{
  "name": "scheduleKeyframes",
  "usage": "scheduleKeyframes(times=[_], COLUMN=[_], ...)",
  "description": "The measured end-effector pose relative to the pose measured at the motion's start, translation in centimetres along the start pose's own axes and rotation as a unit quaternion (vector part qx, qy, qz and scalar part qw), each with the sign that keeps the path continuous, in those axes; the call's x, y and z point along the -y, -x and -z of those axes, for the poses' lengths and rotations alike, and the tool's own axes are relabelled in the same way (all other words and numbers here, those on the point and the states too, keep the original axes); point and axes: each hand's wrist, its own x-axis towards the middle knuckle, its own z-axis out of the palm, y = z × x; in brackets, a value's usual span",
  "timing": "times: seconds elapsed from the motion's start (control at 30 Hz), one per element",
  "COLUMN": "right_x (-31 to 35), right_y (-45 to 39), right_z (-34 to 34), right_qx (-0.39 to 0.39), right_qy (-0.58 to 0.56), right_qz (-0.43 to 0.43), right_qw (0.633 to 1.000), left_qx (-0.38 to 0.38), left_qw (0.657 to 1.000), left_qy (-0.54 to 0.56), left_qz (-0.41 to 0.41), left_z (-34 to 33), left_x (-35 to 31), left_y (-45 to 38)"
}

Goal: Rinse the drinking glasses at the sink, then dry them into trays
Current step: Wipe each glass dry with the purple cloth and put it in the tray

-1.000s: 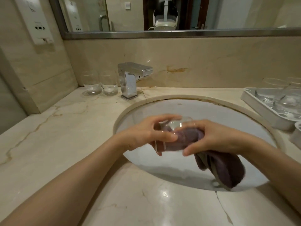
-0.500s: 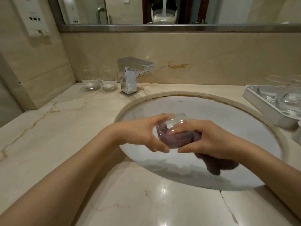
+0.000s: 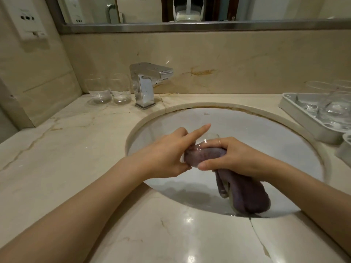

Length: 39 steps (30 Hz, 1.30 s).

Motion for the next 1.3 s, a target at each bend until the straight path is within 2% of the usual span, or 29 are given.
scheduleKeyframes(times=[0.1, 0.17, 0.2, 0.23, 0.27, 0.3, 0.33, 0.37, 0.47, 0.53, 0.6, 0.67, 0.73, 0.8, 0.87, 0.9, 0.97, 1.0, 1.07, 1.17, 1.23, 1.3], right_x=[0.2, 0.6, 0.6, 0.4, 0.2, 0.0, -0.2, -0.2, -0.5, -0.2, 0.2, 0.3, 0.5, 0.8, 0.8, 0.6, 0.2, 0.0, 0.1, 0.0, 0.0, 0.5], right_y=[0.1, 0.3, 0.4, 0.4, 0.3, 0.3, 0.3, 0.4, 0.4, 0.3, 0.3, 0.2, 0.2, 0.4, 0.7, 0.7, 0.6, 0.6, 0.6, 0.6, 0.5, 0.6], right_z=[0.0, 0.1, 0.3, 0.4, 0.6, 0.7, 0.9, 1.0, 1.0, 0.5, 0.3, 0.3, 0.2, 0.0, 0.0, 0.2, 0.3, 0.4, 0.5, 0.5, 0.3, 0.1], right_qx=[-0.06, -0.094, -0.113, -0.126, -0.131, -0.131, -0.129, -0.122, -0.091, -0.059, -0.022, 0.002, -0.005, -0.02, -0.051, -0.063, -0.077, -0.079, -0.081, -0.053, -0.034, 0.001], right_qy=[0.055, 0.165, 0.269, 0.373, 0.447, 0.485, 0.485, 0.461, 0.347, 0.208, 0.02, -0.08, -0.081, -0.05, 0.07, 0.172, 0.347, 0.388, 0.39, 0.325, 0.192, 0.003], right_qz=[0.096, 0.19, 0.249, 0.303, 0.329, 0.334, 0.327, 0.314, 0.234, 0.15, 0.062, 0.003, 0.002, 0.038, 0.102, 0.145, 0.211, 0.223, 0.218, 0.168, 0.098, 0.01], right_qw=[0.992, 0.963, 0.923, 0.868, 0.822, 0.798, 0.801, 0.821, 0.904, 0.965, 0.998, 0.997, 0.997, 0.998, 0.991, 0.972, 0.91, 0.891, 0.891, 0.929, 0.976, 1.0], left_qx=[-0.021, -0.018, 0.002, 0.028, 0.045, 0.05, 0.045, 0.035, 0.0, -0.032, -0.055, -0.075, -0.089, -0.082, -0.051, -0.029, 0.019, 0.038, 0.055, 0.027, -0.003, -0.036], left_qw=[0.991, 0.957, 0.932, 0.91, 0.9, 0.895, 0.892, 0.891, 0.915, 0.96, 0.988, 0.995, 0.994, 0.991, 0.978, 0.961, 0.905, 0.878, 0.858, 0.887, 0.934, 0.982], left_qy=[0.13, 0.289, 0.359, 0.408, 0.428, 0.437, 0.444, 0.445, 0.395, 0.272, 0.14, 0.067, 0.065, 0.11, 0.2, 0.268, 0.413, 0.465, 0.5, 0.45, 0.349, 0.183], left_qz=[0.003, 0.029, 0.054, 0.071, 0.074, 0.075, 0.077, 0.082, 0.079, 0.058, 0.025, -0.012, -0.016, 0.003, 0.035, 0.059, 0.101, 0.109, 0.105, 0.101, 0.075, 0.017], left_z=[1.1, 2.0, 2.4, 2.7, 2.6, 2.3, 2.0, 1.5, 0.6, 0.3, 0.1, -0.1, 0.1, 0.6, 1.0, 1.1, 1.3, 1.3, 1.3, 0.5, -0.2, -0.7], left_x=[0.3, 0.4, 0.4, 0.5, 0.4, 0.3, 0.1, -0.2, -0.6, -0.5, -0.5, -0.6, -0.3, -0.1, -0.2, -0.3, -0.2, -0.1, 0.1, -0.2, -0.4, -0.1], left_y=[-0.2, 0.0, 0.1, 0.2, 0.3, 0.4, 0.4, 0.4, 0.3, 0.3, 0.4, 0.4, 0.3, 0.3, 0.2, 0.2, 0.4, 0.5, 0.5, 0.4, 0.4, 0.6])
